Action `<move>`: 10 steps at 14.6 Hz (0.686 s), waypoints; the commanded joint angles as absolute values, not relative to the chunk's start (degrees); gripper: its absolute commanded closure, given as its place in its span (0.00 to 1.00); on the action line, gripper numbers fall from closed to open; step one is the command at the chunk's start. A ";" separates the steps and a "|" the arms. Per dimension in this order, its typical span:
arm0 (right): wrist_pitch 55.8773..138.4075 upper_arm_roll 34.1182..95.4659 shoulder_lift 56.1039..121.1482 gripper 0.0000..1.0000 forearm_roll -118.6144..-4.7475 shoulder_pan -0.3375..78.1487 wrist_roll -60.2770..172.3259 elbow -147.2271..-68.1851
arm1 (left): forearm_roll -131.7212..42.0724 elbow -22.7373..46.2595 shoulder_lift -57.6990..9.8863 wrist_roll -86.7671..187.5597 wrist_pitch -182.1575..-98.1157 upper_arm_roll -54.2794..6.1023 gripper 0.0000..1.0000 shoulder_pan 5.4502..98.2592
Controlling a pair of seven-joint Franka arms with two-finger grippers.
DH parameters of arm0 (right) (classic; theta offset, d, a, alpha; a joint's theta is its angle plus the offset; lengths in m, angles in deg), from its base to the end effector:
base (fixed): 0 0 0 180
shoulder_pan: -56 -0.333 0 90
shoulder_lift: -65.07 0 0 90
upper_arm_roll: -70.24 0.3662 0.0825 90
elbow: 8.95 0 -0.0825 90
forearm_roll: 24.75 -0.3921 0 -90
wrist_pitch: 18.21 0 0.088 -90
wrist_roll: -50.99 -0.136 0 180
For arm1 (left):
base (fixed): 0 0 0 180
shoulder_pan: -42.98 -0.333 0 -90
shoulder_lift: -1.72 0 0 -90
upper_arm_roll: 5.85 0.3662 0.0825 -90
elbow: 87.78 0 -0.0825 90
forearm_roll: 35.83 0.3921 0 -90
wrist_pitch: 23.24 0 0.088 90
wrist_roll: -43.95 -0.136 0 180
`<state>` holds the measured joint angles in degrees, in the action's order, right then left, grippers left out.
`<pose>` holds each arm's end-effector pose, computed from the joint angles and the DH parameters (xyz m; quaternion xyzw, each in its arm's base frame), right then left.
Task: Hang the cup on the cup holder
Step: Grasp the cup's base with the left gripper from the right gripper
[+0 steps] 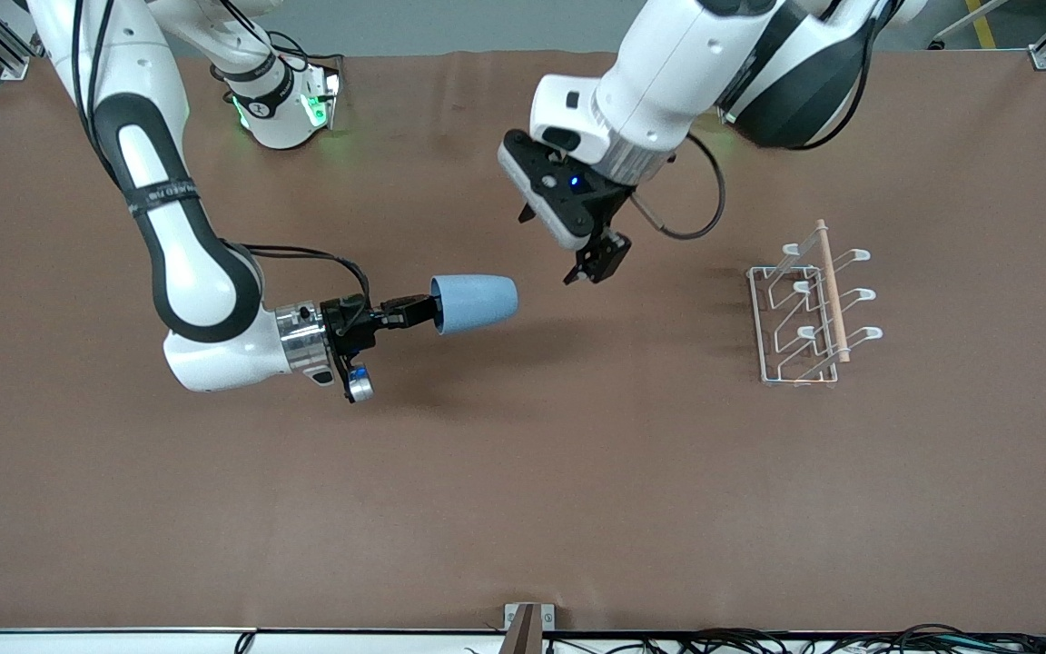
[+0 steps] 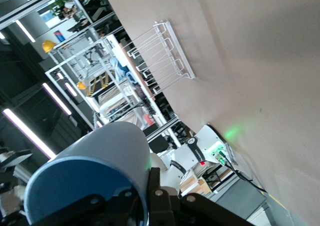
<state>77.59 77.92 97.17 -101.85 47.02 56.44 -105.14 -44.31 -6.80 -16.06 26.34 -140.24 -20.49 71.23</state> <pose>0.6277 0.3011 0.3478 -0.7590 0.0884 0.2775 0.5824 0.5341 -0.4745 0.5845 0.8641 -0.4641 0.1349 0.1404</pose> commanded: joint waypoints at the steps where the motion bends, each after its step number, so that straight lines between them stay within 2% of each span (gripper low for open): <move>1: 76.27 78.42 98.30 0.97 -107.26 47.22 57.58 -103.69 | -44.45 -9.55 -18.93 24.18 -140.22 -20.35 0.00 73.39; 10: 76.18 78.41 98.82 0.96 -108.68 47.13 58.11 -103.69 | -42.43 -9.64 -24.73 19.69 -147.15 -20.35 0.00 75.76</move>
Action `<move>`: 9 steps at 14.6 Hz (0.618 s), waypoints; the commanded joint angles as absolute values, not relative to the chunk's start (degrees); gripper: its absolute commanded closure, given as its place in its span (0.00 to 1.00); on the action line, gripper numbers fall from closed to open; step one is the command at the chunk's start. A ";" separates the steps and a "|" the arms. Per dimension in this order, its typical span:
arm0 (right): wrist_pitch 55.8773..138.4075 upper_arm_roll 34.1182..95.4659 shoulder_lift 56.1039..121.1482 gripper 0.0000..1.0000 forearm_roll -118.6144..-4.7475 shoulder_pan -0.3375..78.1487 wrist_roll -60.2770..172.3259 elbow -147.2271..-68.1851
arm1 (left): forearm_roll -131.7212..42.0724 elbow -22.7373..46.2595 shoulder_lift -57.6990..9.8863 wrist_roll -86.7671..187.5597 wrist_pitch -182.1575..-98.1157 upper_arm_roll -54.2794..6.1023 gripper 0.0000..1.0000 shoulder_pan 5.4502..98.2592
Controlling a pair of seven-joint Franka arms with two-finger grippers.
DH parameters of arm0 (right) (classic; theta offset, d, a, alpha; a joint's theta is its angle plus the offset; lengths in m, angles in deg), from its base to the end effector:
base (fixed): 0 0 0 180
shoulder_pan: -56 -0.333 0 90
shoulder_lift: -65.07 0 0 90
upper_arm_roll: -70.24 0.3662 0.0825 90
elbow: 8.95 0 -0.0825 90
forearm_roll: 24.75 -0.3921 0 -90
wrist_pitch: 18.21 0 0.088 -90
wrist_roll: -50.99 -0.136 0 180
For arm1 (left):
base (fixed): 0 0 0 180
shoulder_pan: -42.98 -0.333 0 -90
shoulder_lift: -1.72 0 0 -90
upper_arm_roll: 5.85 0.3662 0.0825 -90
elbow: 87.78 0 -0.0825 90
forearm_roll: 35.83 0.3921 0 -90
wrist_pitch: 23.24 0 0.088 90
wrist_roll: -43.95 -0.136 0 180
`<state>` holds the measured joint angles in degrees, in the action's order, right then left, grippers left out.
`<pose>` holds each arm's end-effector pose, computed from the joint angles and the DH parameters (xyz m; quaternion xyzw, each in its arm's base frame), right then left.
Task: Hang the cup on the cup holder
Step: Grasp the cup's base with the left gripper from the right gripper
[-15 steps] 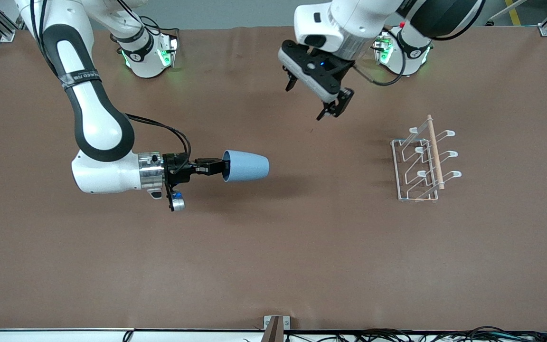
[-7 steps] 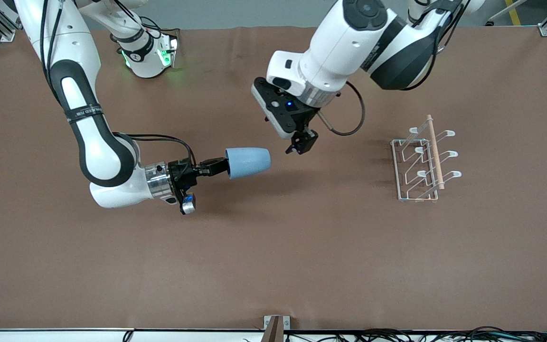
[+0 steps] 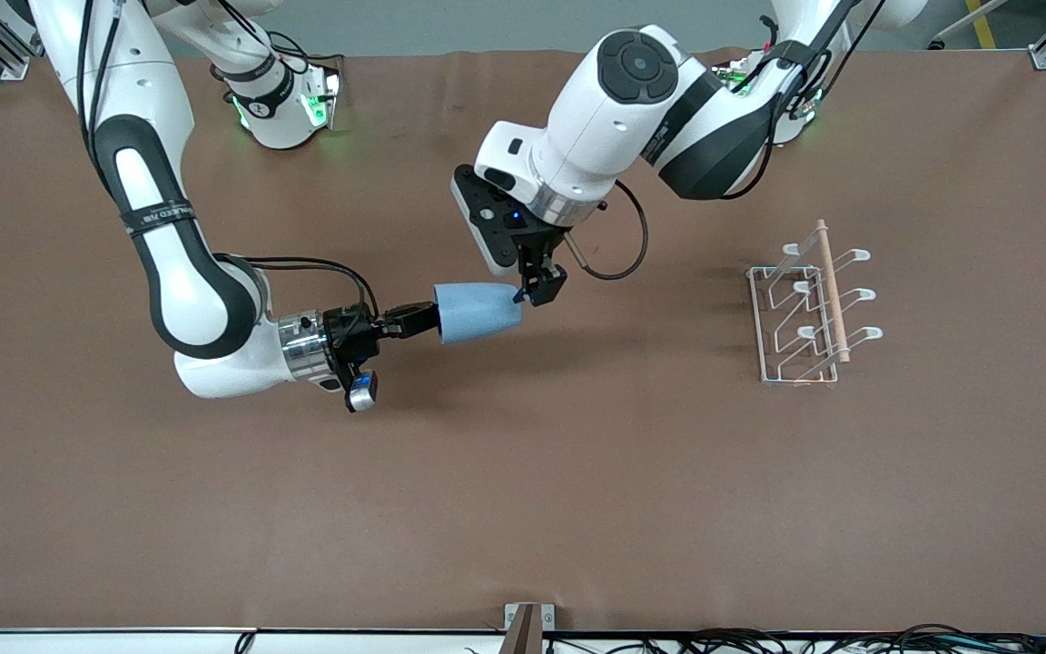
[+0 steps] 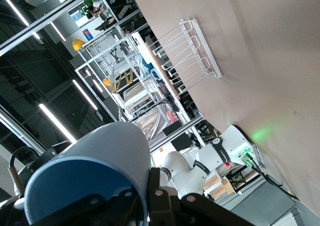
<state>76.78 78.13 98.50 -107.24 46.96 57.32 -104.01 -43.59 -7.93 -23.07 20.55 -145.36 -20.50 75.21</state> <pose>0.6366 0.3087 0.3513 -0.7287 0.0975 0.2753 0.6194 0.5334 -0.5293 0.5182 0.8278 -0.5265 0.1312 0.1424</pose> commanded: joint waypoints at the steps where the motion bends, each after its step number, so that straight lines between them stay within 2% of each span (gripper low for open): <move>1: 76.18 78.33 98.82 0.96 -108.68 47.13 58.02 -103.69 | -42.42 -9.64 -25.26 19.34 -147.86 -20.27 0.00 76.11; 9: 76.00 78.33 98.74 0.93 -108.59 47.04 58.11 -103.87 | -38.47 -9.73 -26.94 18.81 -151.65 -20.27 0.00 76.82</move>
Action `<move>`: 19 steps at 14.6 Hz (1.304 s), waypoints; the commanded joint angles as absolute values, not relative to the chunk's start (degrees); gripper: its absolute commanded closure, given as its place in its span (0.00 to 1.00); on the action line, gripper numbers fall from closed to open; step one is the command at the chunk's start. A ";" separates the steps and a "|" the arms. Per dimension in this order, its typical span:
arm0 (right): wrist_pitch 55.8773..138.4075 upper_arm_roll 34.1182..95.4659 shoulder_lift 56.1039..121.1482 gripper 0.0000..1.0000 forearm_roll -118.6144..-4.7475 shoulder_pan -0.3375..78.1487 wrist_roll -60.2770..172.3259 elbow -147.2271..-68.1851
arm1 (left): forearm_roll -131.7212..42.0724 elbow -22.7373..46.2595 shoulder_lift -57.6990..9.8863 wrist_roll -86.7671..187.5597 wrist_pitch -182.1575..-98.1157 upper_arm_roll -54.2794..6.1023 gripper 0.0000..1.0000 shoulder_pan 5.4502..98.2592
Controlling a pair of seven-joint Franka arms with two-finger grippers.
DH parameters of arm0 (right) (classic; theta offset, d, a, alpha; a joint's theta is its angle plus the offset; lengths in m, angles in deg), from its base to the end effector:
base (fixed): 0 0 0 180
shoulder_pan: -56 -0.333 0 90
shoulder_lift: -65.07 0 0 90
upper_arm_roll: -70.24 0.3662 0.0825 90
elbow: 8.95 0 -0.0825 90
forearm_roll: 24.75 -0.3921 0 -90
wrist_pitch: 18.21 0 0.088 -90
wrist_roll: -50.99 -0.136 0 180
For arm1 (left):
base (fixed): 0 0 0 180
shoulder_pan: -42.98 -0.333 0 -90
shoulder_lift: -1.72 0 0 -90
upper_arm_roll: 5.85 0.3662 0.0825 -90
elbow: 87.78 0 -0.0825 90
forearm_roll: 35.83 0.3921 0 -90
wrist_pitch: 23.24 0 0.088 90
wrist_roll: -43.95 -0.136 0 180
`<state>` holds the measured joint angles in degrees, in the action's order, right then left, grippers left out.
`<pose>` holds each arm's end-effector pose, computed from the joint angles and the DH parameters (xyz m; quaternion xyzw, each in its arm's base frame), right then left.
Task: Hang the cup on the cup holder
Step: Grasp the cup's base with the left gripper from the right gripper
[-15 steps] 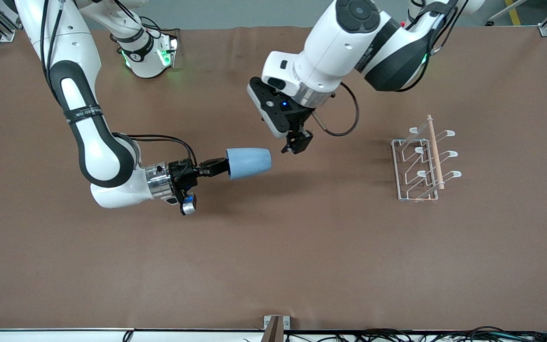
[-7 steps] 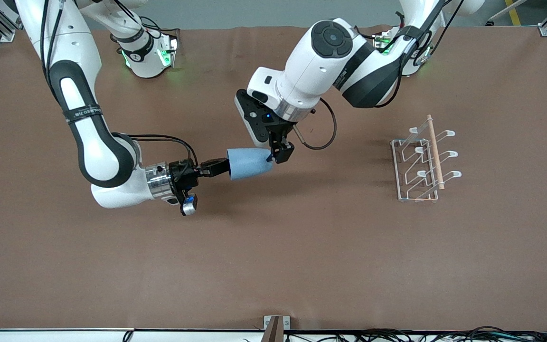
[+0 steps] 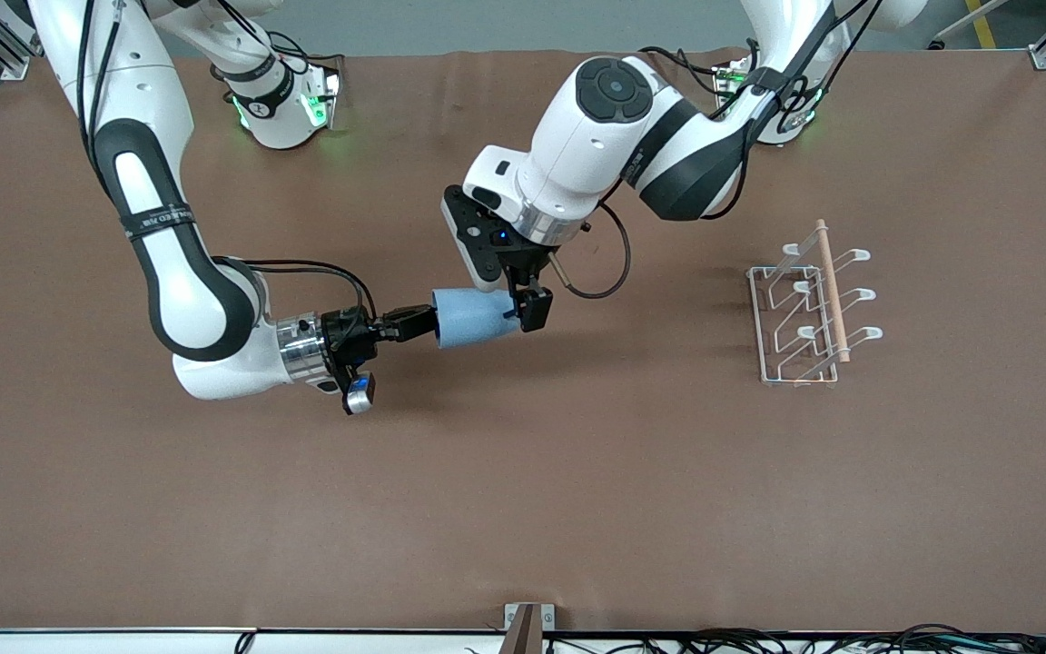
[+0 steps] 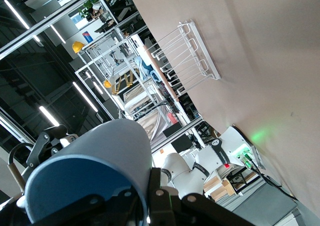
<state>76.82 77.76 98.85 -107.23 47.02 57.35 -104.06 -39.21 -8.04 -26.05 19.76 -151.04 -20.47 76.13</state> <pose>0.6386 0.3046 0.3460 -0.7292 0.1024 0.2750 0.6182 0.5448 -0.5444 0.4920 0.8147 -0.5443 0.1622 0.1171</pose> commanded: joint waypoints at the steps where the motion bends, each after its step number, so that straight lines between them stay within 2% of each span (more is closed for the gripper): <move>1: 76.00 78.33 98.82 0.93 -108.59 47.04 58.02 -103.87 | -38.47 -10.08 -26.85 18.37 -151.65 -20.26 0.00 76.73; 11: 76.09 78.33 98.74 0.91 -108.33 46.60 58.11 -103.96 | -37.77 -11.05 -29.57 15.83 -151.82 -19.74 0.00 76.91; 13: 76.09 78.33 98.74 0.91 -108.33 46.51 58.11 -103.96 | -37.68 -10.96 -29.75 14.33 -153.13 -19.74 0.11 76.73; 18: 76.00 78.33 98.74 0.91 -108.16 46.60 57.59 -103.96 | -37.59 -11.05 -30.45 13.80 -153.75 -19.65 0.62 76.82; 19: 76.00 78.33 98.74 0.91 -108.16 46.69 57.50 -103.96 | -37.33 -11.05 -30.28 13.80 -153.67 -19.56 0.68 76.91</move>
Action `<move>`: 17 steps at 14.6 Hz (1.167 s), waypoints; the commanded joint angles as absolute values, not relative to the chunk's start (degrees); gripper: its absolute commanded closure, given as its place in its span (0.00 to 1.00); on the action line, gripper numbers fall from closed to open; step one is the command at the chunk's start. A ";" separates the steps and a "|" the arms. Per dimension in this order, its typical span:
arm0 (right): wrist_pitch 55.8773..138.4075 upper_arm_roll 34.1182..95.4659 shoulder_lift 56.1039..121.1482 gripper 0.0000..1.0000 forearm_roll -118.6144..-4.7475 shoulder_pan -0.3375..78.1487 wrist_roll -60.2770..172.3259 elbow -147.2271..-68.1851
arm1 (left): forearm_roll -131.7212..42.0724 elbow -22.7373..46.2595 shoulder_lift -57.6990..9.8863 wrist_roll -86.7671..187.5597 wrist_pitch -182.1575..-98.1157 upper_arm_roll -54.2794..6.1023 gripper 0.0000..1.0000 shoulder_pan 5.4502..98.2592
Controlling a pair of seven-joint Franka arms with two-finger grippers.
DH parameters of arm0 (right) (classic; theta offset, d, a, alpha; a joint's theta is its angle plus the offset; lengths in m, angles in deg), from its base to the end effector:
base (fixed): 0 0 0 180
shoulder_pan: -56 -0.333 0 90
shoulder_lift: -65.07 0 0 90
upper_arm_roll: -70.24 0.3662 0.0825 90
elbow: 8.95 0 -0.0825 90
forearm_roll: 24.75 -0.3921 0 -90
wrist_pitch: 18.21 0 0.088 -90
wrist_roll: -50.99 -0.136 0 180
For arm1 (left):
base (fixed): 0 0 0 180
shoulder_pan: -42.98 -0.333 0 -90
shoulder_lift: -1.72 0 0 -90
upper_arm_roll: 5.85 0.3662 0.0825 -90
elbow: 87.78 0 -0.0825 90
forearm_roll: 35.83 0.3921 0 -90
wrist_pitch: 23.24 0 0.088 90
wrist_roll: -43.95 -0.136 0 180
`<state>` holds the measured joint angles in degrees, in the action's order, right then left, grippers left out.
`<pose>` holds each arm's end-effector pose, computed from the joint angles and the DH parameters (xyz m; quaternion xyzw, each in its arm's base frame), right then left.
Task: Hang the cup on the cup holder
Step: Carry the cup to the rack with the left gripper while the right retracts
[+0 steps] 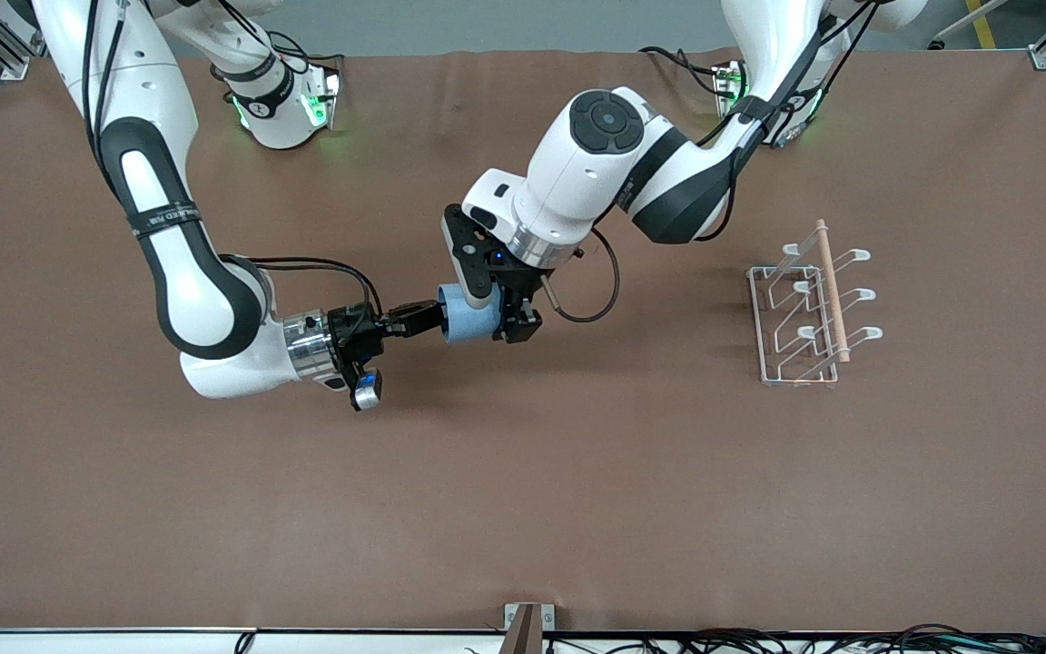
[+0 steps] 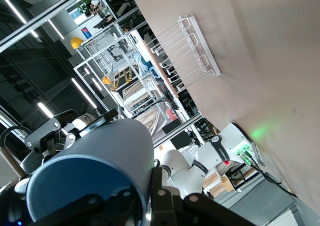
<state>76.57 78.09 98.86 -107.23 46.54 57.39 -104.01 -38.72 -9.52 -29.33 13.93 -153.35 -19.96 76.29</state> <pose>0.6342 0.3133 0.3472 -0.7281 0.0956 0.2805 0.6181 0.5614 -0.5499 0.4664 0.7887 -0.5800 0.1730 0.1080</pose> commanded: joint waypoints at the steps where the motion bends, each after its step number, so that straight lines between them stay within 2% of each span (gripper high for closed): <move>1: 76.00 78.33 98.74 0.90 -108.16 46.69 57.41 -103.96 | -36.54 -10.96 -30.02 13.80 -153.49 -19.56 0.68 76.82; 2: 75.92 78.33 98.74 0.74 -108.16 46.86 56.89 -103.87 | -35.40 -10.96 -29.75 13.80 -152.97 -19.56 0.68 76.64; 3: 76.00 78.24 98.65 0.01 -107.37 46.86 56.71 -103.78 | -34.17 -10.96 -29.49 13.80 -152.35 -19.56 0.68 76.21; 5: 76.00 78.24 98.56 0.00 -106.05 47.30 56.62 -103.78 | -31.80 -10.96 -29.31 13.80 -149.12 -19.47 0.68 75.77; 8: 76.36 77.71 97.77 0.00 -101.06 47.65 56.53 -104.05 | -24.78 -10.96 -27.38 13.71 -139.81 -19.47 0.68 75.33; 10: 76.79 76.75 95.76 0.00 -89.67 48.53 55.92 -104.22 | -19.16 -10.78 -25.45 13.54 -131.30 -19.04 0.68 74.71; 14: 77.76 69.64 86.89 0.00 -65.51 48.62 55.48 -105.28 | -8.61 -10.43 -23.25 4.51 -113.20 -18.95 0.69 71.73; 17: 78.99 66.30 81.96 0.00 -48.09 49.15 55.47 -105.28 | 2.71 -9.04 -23.07 -2.61 -104.91 -19.03 0.69 70.75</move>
